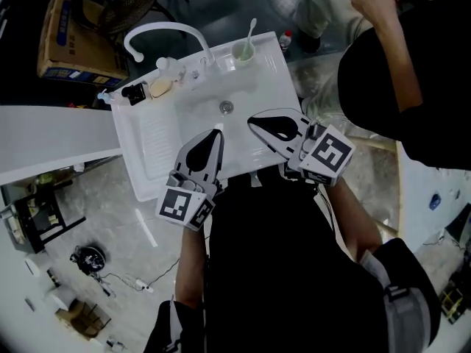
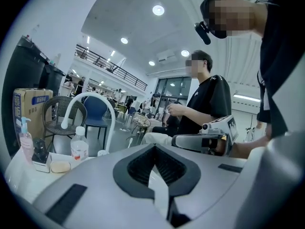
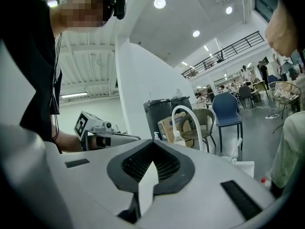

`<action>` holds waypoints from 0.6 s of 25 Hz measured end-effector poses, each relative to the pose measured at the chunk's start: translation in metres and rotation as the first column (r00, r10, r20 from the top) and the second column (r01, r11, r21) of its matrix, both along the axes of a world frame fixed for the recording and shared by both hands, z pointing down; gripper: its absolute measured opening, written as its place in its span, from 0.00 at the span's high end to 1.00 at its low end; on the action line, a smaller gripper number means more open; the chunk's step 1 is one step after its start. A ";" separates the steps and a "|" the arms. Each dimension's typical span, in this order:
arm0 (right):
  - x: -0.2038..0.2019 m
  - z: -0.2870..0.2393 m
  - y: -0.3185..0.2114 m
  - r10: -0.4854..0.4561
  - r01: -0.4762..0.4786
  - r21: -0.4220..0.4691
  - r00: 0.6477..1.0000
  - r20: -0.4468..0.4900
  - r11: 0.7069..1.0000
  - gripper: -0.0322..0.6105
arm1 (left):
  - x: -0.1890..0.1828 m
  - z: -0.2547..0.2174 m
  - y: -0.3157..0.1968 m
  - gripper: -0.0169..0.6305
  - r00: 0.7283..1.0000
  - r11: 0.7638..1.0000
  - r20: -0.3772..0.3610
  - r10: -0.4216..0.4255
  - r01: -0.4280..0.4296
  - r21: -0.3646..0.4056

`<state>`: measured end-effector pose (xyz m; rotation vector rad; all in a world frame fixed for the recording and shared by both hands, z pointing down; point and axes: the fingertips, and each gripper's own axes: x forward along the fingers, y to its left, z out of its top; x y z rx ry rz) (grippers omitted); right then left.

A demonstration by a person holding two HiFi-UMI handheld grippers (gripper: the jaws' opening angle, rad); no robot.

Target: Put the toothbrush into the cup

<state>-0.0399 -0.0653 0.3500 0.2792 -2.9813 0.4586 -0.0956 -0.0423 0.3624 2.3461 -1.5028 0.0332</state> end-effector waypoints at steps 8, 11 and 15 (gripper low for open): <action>0.030 0.021 0.013 -0.055 0.055 -0.015 0.998 -0.011 0.998 0.93 | 0.030 0.020 0.032 0.96 0.999 0.998 0.028 -0.045 0.046 -0.041; 0.037 0.024 0.020 -0.053 0.052 -0.006 0.999 -0.011 0.999 0.93 | 0.037 0.027 0.046 0.96 0.997 0.997 0.045 -0.060 0.063 -0.052; 0.047 0.023 0.037 -0.013 0.013 0.003 1.000 -0.012 1.000 0.93 | 0.041 0.025 0.070 0.96 0.997 0.998 0.053 -0.049 0.052 -0.047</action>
